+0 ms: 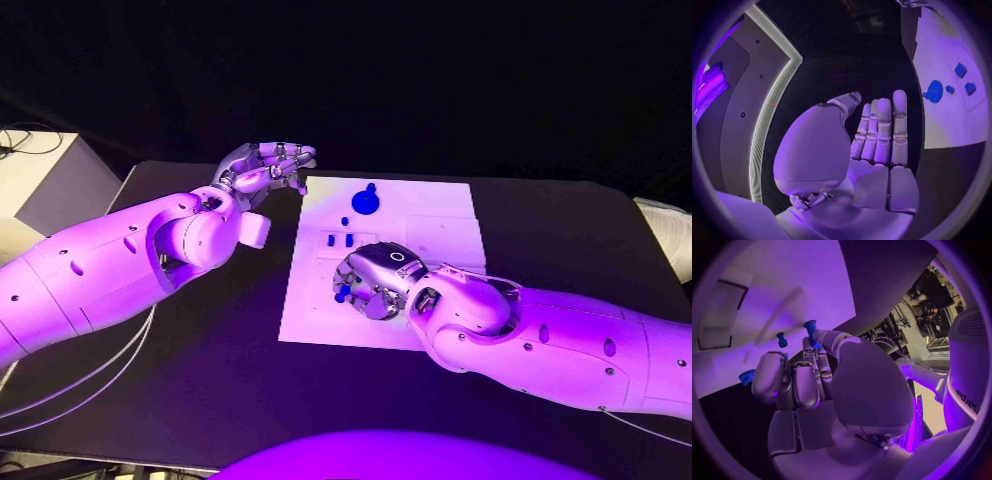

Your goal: Assemble the parts on the task board

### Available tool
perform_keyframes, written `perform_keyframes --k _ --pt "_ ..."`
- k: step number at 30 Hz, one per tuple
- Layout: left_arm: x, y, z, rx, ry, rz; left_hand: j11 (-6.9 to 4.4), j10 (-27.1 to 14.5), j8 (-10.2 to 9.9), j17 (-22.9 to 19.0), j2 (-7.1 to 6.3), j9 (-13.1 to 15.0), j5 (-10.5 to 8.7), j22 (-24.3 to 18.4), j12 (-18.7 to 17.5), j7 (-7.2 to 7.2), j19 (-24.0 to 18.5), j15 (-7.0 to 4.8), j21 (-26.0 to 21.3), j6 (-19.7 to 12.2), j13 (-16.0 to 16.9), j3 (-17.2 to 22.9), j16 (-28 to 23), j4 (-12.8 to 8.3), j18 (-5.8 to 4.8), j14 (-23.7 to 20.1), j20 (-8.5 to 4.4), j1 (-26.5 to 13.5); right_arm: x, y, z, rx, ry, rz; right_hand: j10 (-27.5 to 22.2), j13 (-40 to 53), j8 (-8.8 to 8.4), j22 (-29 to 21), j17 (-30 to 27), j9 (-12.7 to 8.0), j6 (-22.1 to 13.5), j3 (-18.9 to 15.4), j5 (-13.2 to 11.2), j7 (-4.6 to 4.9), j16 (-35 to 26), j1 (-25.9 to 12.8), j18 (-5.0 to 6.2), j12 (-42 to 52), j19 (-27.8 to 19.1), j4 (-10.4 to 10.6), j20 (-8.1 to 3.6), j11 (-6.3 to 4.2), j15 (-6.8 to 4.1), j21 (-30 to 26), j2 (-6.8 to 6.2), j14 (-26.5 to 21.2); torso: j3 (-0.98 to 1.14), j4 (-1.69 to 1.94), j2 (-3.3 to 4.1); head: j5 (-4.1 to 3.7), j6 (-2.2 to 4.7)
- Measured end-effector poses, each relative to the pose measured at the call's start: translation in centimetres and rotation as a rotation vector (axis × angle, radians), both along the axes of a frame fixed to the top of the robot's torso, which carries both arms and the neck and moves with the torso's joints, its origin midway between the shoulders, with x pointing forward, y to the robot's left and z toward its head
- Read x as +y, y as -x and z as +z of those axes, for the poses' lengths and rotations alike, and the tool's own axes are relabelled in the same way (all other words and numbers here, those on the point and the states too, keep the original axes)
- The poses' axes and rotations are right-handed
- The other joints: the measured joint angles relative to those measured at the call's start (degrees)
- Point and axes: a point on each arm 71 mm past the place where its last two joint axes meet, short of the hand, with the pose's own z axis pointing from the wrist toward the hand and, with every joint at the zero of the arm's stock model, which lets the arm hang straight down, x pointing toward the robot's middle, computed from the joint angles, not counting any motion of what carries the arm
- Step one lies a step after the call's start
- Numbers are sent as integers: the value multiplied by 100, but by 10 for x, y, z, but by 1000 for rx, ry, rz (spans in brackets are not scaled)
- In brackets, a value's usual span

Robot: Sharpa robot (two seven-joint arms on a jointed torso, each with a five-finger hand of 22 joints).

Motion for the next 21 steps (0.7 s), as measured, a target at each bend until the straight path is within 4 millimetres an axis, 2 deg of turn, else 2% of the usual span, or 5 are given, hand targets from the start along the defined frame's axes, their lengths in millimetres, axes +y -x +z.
perform_keyframes --k 11,14,18,21 --pt "0 0 0 1 0 0 0 0 0 0 0 -6 0 -11 0 0 21 0 -23 0 -10 -24 -29 24 0 0 21 0 1 0 0 -13 10 -2 0 2 0 -2 -22 19 -4 32 -14 1 0 -1 1 18 0 -33 0 0 0 0 1 0 0 -3 3 8 -2" --pt "0 0 0 1 0 0 0 0 0 0 0 -6 0 -10 0 0 21 0 -23 0 -10 -24 -29 24 -1 0 21 0 1 -1 0 -14 15 -1 -39 3 -1 -60 -44 56 -128 9 -8 83 0 -118 1 23 -33 -55 33 -38 0 -97 -5 0 0 -4 4 9 -9" --pt "0 0 0 1 -1 0 0 0 0 0 0 -6 0 -10 0 0 21 0 -23 0 -10 -24 -29 24 0 0 21 0 1 -2 -1 -12 28 1 -148 21 -139 -189 -66 57 -342 -22 124 164 0 -397 0 53 -104 -103 104 -119 66 -256 -106 2 -1 -3 4 10 -18" --pt "0 0 0 2 -1 0 0 0 0 0 0 -6 0 -10 0 0 21 0 -23 0 -10 -23 -29 24 -1 0 21 0 1 -3 -2 -7 43 4 -417 4 -272 -331 -108 1 -548 -122 192 196 -6 -527 1 31 -185 -99 139 -74 104 -430 -238 0 -1 -2 3 11 -23"
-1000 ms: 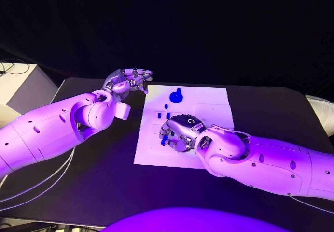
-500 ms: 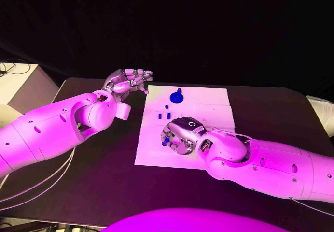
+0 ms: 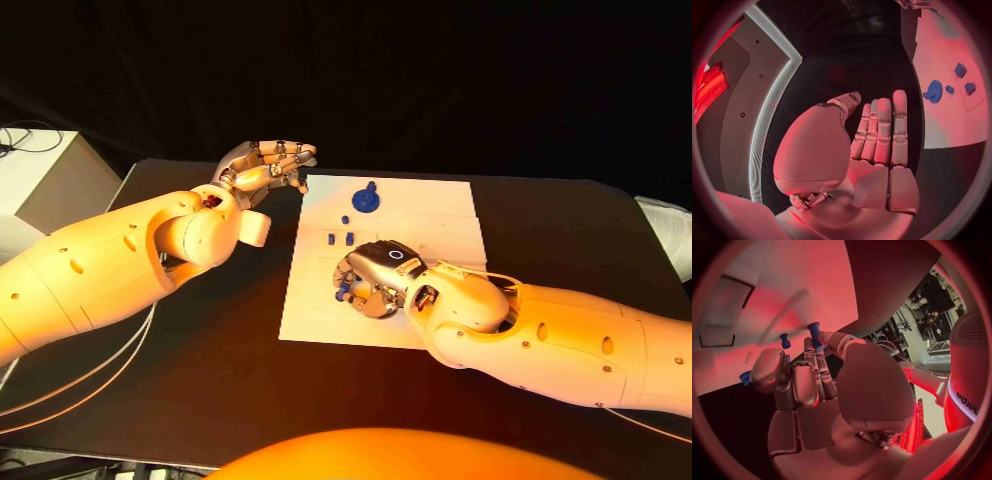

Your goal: Assemble the parts on the task board

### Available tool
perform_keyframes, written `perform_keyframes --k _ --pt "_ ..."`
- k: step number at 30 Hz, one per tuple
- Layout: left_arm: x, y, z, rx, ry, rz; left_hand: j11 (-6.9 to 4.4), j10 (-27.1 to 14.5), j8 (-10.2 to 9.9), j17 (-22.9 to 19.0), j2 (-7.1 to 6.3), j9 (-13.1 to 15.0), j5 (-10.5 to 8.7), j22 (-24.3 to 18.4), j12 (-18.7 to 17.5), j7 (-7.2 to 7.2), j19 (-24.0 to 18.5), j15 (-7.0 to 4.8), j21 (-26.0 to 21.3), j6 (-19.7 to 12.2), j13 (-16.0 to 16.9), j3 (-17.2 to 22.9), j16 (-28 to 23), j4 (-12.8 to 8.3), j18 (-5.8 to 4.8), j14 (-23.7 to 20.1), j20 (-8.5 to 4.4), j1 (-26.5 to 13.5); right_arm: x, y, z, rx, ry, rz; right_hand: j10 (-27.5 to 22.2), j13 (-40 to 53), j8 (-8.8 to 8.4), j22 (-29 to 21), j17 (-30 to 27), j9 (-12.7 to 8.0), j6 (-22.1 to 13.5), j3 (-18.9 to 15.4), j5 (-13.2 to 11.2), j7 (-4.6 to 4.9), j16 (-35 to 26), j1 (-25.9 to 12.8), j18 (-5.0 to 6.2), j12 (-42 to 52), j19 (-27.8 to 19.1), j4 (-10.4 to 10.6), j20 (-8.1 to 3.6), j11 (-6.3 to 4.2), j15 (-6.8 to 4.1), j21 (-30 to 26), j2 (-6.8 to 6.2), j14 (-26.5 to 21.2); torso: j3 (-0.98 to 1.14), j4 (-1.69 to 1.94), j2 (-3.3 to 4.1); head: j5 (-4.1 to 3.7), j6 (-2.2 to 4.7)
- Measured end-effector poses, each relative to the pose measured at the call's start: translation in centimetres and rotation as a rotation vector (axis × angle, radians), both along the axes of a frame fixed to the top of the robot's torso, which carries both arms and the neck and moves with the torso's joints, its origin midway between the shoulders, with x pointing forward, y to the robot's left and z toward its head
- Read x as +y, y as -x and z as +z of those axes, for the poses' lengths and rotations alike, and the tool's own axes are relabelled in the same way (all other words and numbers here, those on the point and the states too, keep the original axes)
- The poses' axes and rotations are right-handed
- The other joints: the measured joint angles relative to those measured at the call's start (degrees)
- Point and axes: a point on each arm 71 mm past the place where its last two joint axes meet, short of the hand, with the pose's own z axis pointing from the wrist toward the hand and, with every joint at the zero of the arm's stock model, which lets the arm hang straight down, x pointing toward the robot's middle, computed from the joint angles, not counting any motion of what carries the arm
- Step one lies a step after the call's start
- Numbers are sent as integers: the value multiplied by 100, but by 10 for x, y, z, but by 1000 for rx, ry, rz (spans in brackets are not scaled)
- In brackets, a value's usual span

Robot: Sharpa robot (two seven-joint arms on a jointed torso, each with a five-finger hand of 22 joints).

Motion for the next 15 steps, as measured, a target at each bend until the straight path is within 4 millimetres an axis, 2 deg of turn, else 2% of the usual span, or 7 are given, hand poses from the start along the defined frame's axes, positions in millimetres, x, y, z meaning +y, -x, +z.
perform_keyframes --k 2,4,6,8,9,11,15 --pt "0 0 0 0 0 0 0 0 0 0 0 0 0 0 0 0 0 0 0 0 0 0 0 0 0 0 0 0 0 1 -4 12 18 3 -192 -12 -90 -134 -109 -31 -128 -155 43 -19 -51 -87 0 0 -66 3 24 24 22 -158 -88 -22 0 1 0 0 -3" --pt "0 0 0 0 0 0 0 0 0 0 0 0 0 0 0 0 0 0 0 0 0 0 0 0 0 0 0 0 0 1 -6 19 29 7 -313 -13 -140 -231 -179 -50 -194 -325 43 -40 -77 -110 -1 0 -106 -4 26 28 20 -280 -110 -21 0 1 -2 1 -4" --pt "0 0 0 0 0 0 0 0 0 0 0 0 0 0 0 0 0 0 0 0 0 0 0 0 0 0 0 0 0 1 -6 22 33 9 -403 -13 -183 -307 -233 -66 -212 -496 43 -55 -91 -107 -1 0 -115 -10 36 36 41 -373 -108 -41 0 0 -2 1 -4" --pt "0 0 0 0 0 0 0 0 0 0 0 0 0 0 0 0 0 0 0 0 0 0 0 0 0 0 0 0 0 2 -6 24 37 10 -510 -12 -265 -395 -306 -106 -322 -819 43 -41 -126 -105 -1 0 -146 -4 27 42 62 -491 -106 -62 0 -1 -4 3 -7" --pt "0 0 0 1 0 0 0 0 0 0 0 0 0 0 0 0 0 0 0 0 0 0 0 0 0 0 0 0 0 2 -6 25 38 11 -516 -12 -282 -417 -330 -116 -332 -884 43 -35 -126 -74 -1 0 -155 -1 35 46 62 -522 -75 -62 0 -1 -4 3 -7" --pt "0 0 0 1 0 0 0 0 0 0 0 0 0 0 0 0 0 0 0 0 0 0 0 0 1 0 0 0 0 2 -6 25 39 11 -516 -12 -282 -470 -381 -125 -332 -971 43 -34 -150 -45 87 24 -155 8 35 46 62 -582 -46 -62 0 -2 -4 3 -7" --pt "0 0 0 1 0 0 0 0 0 0 0 0 0 0 0 0 0 0 0 0 0 0 0 0 0 0 0 0 1 2 -7 25 38 12 -537 -12 -312 -504 -422 -137 -355 -1072 43 -11 -171 -16 88 24 -155 30 35 67 61 -619 -17 -62 1 -1 -4 1 -4"
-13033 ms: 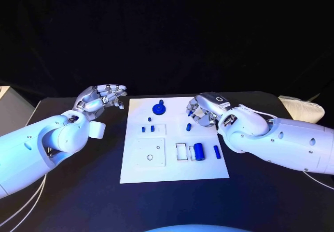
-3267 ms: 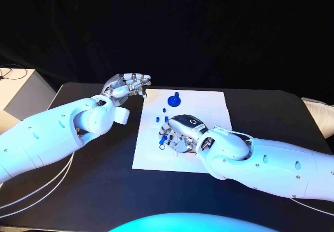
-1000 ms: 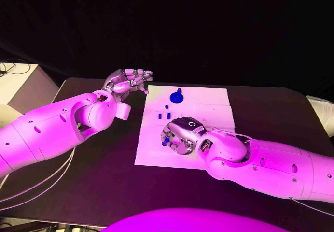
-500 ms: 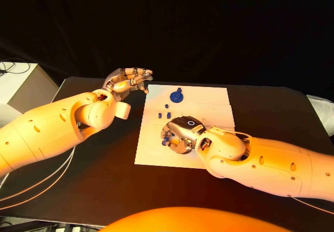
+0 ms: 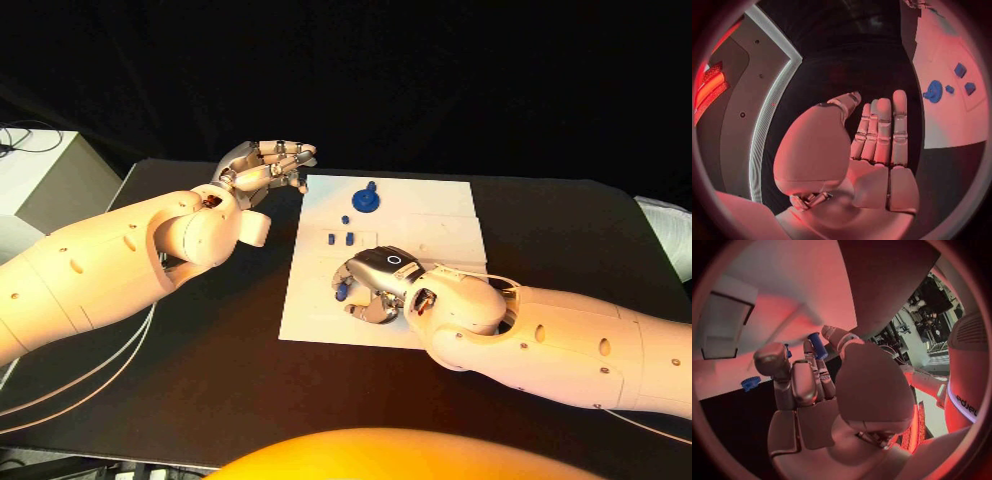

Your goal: Assemble the parts on the task board

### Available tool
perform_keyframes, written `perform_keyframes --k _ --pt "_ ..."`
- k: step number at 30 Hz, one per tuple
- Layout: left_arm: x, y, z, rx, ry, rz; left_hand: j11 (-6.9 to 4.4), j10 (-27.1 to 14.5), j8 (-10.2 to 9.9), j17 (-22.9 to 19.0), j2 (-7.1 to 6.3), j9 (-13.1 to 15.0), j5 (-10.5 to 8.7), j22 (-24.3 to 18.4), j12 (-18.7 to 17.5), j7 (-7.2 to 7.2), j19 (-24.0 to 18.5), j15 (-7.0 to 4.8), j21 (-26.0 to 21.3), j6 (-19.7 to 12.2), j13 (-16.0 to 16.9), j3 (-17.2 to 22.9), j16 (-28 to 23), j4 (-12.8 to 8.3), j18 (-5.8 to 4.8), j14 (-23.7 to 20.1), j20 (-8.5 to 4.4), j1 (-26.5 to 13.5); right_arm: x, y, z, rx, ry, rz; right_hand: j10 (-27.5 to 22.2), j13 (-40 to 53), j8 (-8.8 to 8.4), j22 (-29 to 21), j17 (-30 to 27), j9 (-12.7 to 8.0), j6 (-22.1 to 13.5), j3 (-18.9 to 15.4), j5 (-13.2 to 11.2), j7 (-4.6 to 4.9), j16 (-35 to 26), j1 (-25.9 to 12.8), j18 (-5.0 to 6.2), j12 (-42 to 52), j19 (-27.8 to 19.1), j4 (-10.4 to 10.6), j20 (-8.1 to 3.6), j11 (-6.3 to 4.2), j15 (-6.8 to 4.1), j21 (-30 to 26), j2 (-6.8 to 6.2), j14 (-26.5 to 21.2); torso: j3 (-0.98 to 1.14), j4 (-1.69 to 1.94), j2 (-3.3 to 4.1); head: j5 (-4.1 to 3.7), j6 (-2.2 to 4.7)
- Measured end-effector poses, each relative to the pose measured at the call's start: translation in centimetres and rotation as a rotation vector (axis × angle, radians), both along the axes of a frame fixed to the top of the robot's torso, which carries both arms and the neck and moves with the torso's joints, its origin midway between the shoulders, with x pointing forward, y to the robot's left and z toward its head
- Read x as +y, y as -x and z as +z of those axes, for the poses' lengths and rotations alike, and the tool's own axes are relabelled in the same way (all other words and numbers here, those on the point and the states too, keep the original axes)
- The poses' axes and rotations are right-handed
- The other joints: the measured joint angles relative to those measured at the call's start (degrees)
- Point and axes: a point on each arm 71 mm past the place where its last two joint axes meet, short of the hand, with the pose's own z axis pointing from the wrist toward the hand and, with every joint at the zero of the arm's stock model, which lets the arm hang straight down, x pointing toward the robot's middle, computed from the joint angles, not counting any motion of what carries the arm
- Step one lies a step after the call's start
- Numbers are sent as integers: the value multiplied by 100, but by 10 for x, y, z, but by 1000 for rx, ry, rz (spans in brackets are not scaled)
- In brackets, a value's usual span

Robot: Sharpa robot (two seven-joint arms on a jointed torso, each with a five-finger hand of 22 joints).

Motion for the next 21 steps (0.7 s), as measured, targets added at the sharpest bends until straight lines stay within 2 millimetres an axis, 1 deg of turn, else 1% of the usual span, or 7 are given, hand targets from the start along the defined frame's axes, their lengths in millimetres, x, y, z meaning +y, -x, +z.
perform_keyframes --k 13,15,16,17,19,20,21 --pt "0 0 0 1 0 0 0 0 0 0 0 0 0 0 0 0 0 0 0 0 0 0 0 0 0 0 0 0 0 0 2 -14 -27 -6 -32 1 -26 -42 -6 -21 0 -96 69 0 0 69 0 22 0 16 0 -5 0 -45 36 0 2 1 4 -11 17" --pt "0 0 0 1 0 0 0 0 0 0 0 0 0 0 0 0 0 0 0 0 0 0 0 0 0 0 0 0 0 0 3 -19 -36 -10 -307 -4 -132 -162 -109 -78 -118 -354 122 35 -67 223 0 15 -44 36 44 38 51 -214 92 -52 2 2 4 -14 20" --pt "0 0 0 1 0 0 0 0 0 0 0 0 0 0 0 0 0 0 0 0 0 0 0 0 0 0 0 0 0 0 3 -21 -40 -12 -608 -4 -225 -248 -192 -143 -214 -823 156 28 -108 458 0 15 -81 117 82 93 94 -334 195 -94 2 1 4 -15 21" --pt "0 0 0 1 0 0 0 0 0 0 0 0 0 0 0 0 0 0 0 0 1 0 0 0 0 0 0 0 -1 -1 3 -24 -44 -15 -746 -4 -276 -278 -222 -192 -243 -1151 167 15 -110 665 0 15 -92 260 93 121 114 -383 258 -114 2 1 4 -15 23" --pt "0 0 0 1 0 0 0 0 0 0 0 0 0 0 0 0 0 0 0 0 1 0 0 0 0 0 0 0 -1 -1 4 -29 -53 -20 -1011 -4 -373 -331 -273 -283 -324 -1606 197 -26 -110 1040 0 15 -104 655 104 180 145 -467 240 -145 2 1 4 -18 26" --pt "0 0 0 1 0 0 0 0 0 0 0 0 0 0 0 0 0 0 0 0 1 0 0 0 0 0 0 0 -1 -1 4 -32 -56 -22 -1249 -13 -438 -362 -310 -340 -416 -1799 211 -39 -110 1273 0 -13 -123 951 123 207 164 -516 177 -164 2 1 4 -20 28" --pt "0 0 0 1 0 0 0 0 0 0 0 0 0 0 0 0 0 0 0 0 1 0 0 0 0 0 0 0 -2 -2 4 -34 -59 -24 -1427 -24 -460 -378 -327 -363 -458 -1866 211 -45 -110 1338 0 -40 -123 1033 123 218 164 -536 143 -164 2 0 4 -22 32"
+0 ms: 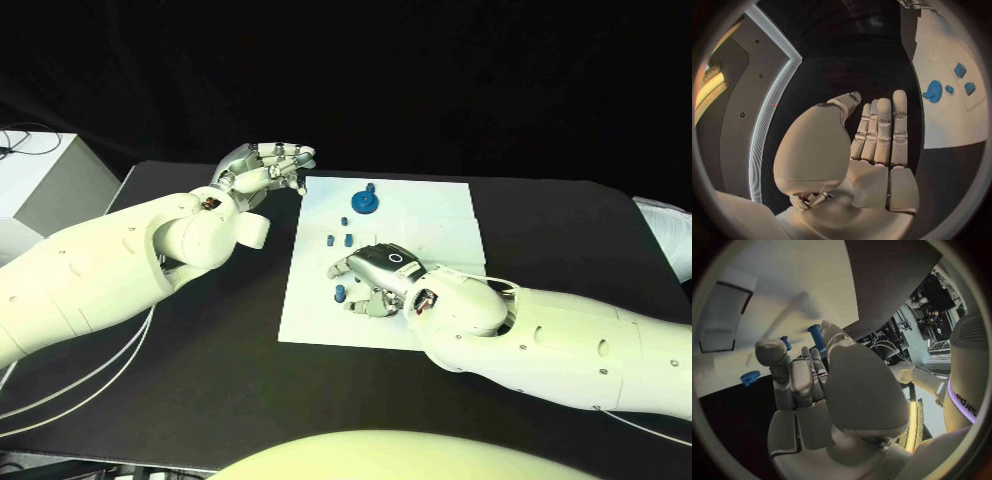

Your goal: Assemble the parts on the task board

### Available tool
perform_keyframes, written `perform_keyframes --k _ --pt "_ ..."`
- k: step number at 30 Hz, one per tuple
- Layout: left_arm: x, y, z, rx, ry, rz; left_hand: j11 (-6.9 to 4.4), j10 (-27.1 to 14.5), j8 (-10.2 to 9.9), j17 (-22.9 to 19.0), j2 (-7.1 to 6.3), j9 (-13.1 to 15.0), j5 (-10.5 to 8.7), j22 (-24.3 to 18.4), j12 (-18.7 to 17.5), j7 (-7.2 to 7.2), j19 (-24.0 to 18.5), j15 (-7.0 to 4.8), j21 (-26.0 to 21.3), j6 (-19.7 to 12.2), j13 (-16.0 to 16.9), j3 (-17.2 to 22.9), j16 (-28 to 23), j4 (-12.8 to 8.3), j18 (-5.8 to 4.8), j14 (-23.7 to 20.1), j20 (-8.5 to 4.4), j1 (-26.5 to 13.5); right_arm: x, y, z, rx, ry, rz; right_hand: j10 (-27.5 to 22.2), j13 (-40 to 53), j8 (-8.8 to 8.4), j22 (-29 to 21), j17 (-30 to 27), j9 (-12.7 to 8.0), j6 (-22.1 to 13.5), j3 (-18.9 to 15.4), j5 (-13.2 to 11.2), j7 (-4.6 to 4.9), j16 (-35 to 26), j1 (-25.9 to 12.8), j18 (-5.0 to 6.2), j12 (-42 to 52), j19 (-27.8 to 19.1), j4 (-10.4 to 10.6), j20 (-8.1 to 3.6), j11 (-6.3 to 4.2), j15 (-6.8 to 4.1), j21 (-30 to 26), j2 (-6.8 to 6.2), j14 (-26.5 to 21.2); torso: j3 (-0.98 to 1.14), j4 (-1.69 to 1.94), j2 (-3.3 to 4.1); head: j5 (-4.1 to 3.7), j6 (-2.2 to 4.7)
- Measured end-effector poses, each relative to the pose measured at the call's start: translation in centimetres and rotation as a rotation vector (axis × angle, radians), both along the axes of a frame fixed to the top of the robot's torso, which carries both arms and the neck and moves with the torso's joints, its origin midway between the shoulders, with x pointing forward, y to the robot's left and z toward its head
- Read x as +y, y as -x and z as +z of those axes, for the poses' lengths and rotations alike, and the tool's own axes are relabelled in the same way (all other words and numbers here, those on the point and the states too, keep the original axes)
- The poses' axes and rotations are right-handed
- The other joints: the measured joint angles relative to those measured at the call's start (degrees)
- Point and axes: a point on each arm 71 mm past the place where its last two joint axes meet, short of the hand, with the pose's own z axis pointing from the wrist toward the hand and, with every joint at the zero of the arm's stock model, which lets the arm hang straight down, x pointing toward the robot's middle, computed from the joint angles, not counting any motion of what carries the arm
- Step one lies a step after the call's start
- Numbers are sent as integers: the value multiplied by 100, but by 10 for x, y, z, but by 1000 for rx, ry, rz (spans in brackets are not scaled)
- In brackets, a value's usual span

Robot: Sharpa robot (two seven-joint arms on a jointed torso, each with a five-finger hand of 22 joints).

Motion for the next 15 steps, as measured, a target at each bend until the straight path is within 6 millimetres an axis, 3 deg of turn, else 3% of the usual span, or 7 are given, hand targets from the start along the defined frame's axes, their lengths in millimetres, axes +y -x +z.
perform_keyframes --k 8,9,15 --pt "0 0 0 0 0 0 0 0 0 0 6 0 0 -8 0 0 0 0 0 0 -6 0 0 0 1 0 0 51 -4 -2 1 -11 -16 -16 -381 -16 -43 -61 -78 -154 -433 -211 23 6 -23 65 0 -6 19 85 25 44 20 -71 -53 -20 0 1 0 -7 17" --pt "0 0 0 0 0 0 0 0 0 0 6 0 0 -8 0 0 0 0 0 0 -5 0 0 0 0 0 0 51 -4 -3 1 -11 -17 -18 -437 -21 -43 -74 -92 -170 -479 -242 23 8 -23 73 50 -6 2 86 42 46 20 -101 -62 -20 0 2 0 -8 18" --pt "0 0 0 1 -1 0 0 0 0 0 6 0 0 -7 0 0 0 0 0 0 -5 0 0 0 0 0 0 51 -15 0 3 -6 -24 -29 -1034 -53 -43 -318 -324 -271 -743 -548 99 -97 -152 -12 92 -51 -74 99 117 98 112 -411 -221 -112 1 3 -2 -27 44"
